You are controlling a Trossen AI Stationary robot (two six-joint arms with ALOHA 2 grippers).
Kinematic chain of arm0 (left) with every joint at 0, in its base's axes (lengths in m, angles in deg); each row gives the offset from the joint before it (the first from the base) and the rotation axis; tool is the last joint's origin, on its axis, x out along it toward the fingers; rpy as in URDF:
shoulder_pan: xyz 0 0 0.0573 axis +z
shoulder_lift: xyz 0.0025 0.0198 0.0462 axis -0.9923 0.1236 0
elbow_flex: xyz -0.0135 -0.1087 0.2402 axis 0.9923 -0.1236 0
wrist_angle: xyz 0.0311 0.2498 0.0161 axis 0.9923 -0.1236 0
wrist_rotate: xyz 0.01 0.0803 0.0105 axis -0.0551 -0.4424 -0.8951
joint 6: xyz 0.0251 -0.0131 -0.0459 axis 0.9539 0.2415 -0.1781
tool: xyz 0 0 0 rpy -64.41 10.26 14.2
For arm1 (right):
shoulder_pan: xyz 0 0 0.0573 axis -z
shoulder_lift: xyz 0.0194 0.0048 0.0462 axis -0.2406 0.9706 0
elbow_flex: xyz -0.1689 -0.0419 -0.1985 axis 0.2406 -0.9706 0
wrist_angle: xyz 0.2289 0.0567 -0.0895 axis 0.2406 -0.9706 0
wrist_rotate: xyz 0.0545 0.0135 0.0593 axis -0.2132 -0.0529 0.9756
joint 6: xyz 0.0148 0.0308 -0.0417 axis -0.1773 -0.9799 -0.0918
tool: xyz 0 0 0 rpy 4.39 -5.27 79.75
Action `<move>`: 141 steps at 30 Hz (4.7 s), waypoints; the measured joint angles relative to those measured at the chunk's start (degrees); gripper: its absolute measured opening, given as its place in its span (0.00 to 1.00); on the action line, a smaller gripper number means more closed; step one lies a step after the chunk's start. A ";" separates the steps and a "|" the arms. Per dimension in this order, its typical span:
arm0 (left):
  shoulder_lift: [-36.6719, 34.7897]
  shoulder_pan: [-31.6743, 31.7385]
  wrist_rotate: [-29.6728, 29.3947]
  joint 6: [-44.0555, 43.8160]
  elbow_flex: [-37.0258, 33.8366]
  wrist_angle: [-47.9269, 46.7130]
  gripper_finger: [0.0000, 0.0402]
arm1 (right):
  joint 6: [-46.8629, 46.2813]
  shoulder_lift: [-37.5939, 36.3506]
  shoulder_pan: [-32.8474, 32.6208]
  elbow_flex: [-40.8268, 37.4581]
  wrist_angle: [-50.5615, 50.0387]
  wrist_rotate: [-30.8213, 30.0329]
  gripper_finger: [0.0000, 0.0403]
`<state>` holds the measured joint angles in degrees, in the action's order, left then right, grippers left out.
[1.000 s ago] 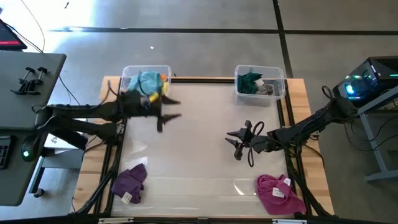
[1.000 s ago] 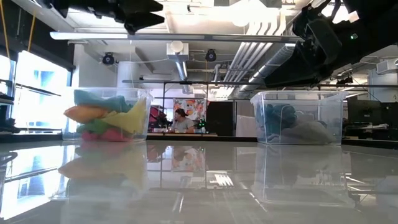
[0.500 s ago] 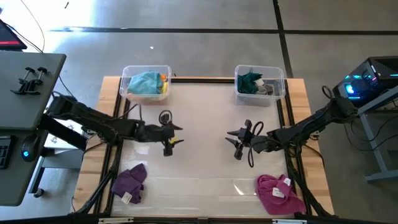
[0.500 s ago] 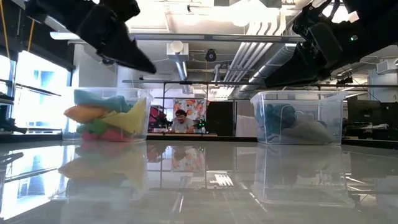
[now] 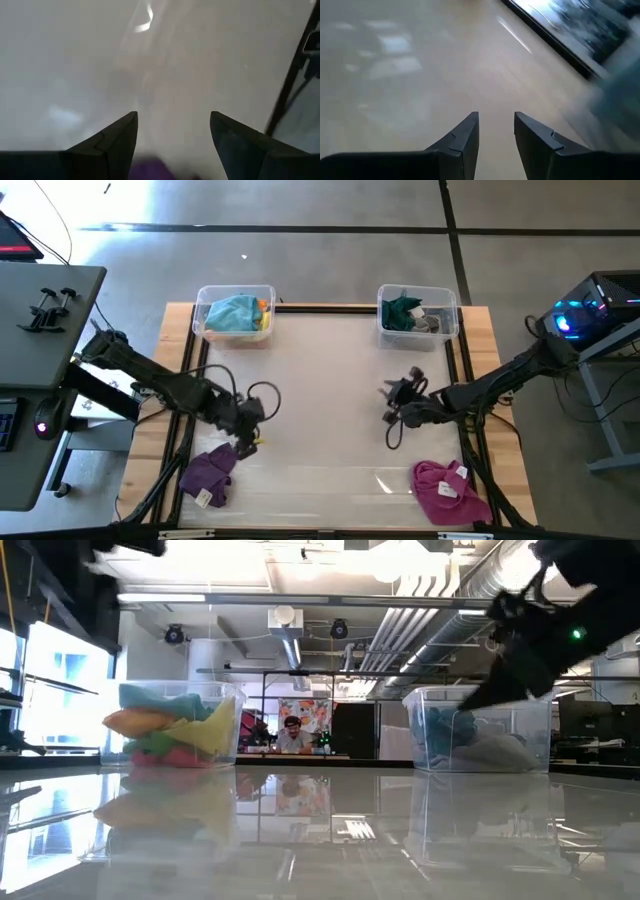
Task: Sort towels by color in basket
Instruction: Put the violet microfiber cloth into the right transparent bin
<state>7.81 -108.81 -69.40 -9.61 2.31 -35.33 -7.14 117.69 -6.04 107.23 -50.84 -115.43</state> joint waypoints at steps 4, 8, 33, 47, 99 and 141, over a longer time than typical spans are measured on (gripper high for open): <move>1.30 -6.57 1.61 -13.76 1.56 -5.13 0.58 | -10.93 -4.97 -0.03 0.00 -16.88 -0.41 0.29; 3.44 -13.31 3.69 -25.09 1.39 -5.11 0.58 | -11.05 -8.60 0.14 0.00 -20.36 -0.43 0.29; 22.98 -24.80 18.93 -36.03 -1.45 0.00 0.57 | 21.88 -8.46 10.99 0.00 14.91 20.23 0.29; 29.09 -13.85 3.80 -9.63 -1.03 -2.26 0.16 | 14.39 -8.44 10.92 0.00 15.05 22.20 0.29; 19.53 13.07 -14.05 51.95 -22.39 102.11 0.08 | 4.22 4.59 -5.92 5.81 18.97 25.53 0.29; 19.54 13.05 -9.71 50.53 -22.28 107.85 0.32 | 33.33 30.00 -0.07 25.79 33.68 9.67 0.04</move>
<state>27.35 -95.76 -79.11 40.93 -19.98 72.51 26.19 147.69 -6.10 133.03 -17.16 -105.76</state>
